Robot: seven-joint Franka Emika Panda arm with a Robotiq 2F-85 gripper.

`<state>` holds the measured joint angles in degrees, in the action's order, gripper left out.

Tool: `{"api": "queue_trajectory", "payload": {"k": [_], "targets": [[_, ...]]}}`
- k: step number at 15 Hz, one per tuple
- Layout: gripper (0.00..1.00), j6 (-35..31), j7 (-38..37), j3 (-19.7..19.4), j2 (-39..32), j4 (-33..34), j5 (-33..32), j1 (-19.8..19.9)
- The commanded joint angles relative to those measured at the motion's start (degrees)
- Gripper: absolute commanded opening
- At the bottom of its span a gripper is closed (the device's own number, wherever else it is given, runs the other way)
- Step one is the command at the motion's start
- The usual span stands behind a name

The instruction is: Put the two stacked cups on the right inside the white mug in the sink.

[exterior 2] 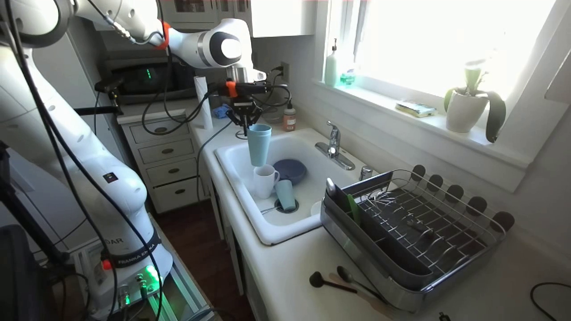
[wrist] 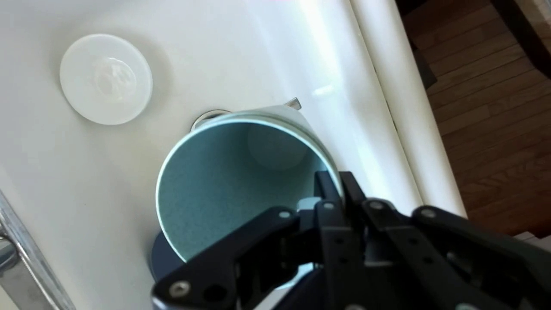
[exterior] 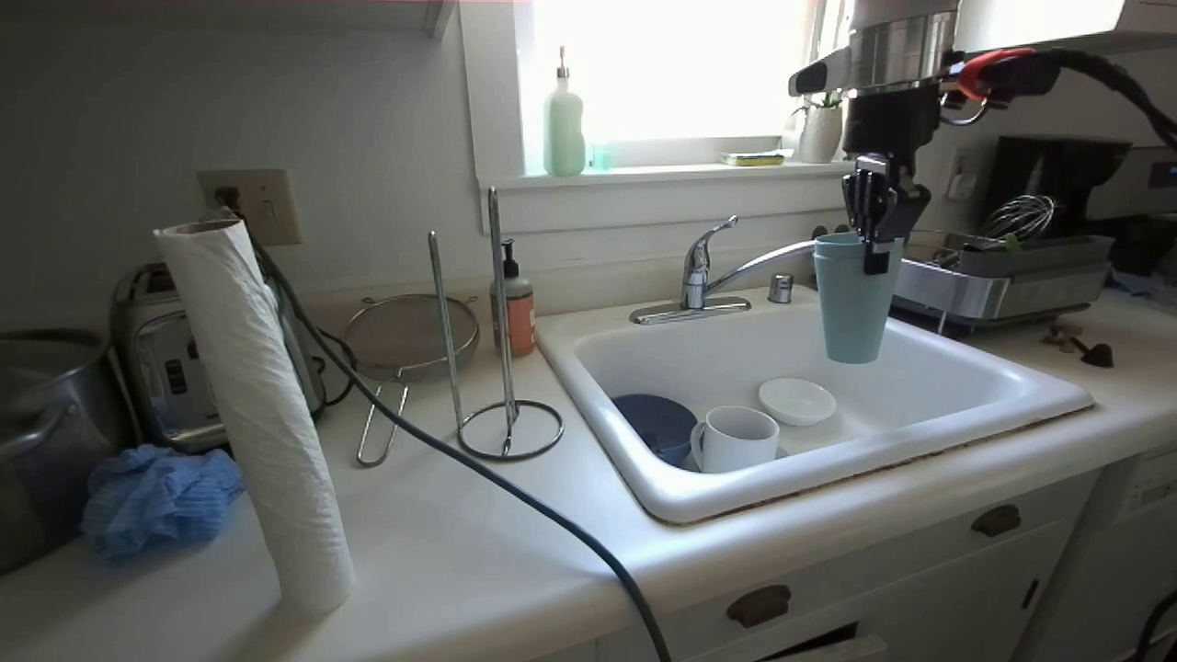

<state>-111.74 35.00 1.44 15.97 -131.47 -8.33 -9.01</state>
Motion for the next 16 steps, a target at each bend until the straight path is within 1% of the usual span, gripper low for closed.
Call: {"api": "queue_trajectory", "payload": {"k": [1, 11, 12, 16], "targets": [[0.07, 0.1, 0.2, 0.3, 0.0, 0.1, 0.1, 0.3], [0.07, 0.1, 0.4, 0.3, 0.0, 0.1, 0.1, 0.3], [0.02, 0.1, 0.4, 0.3, 0.0, 0.1, 0.1, 0.3], [0.02, -0.6, -0.5, 2.0, -3.1, 2.6, -0.5, -0.5]]}}
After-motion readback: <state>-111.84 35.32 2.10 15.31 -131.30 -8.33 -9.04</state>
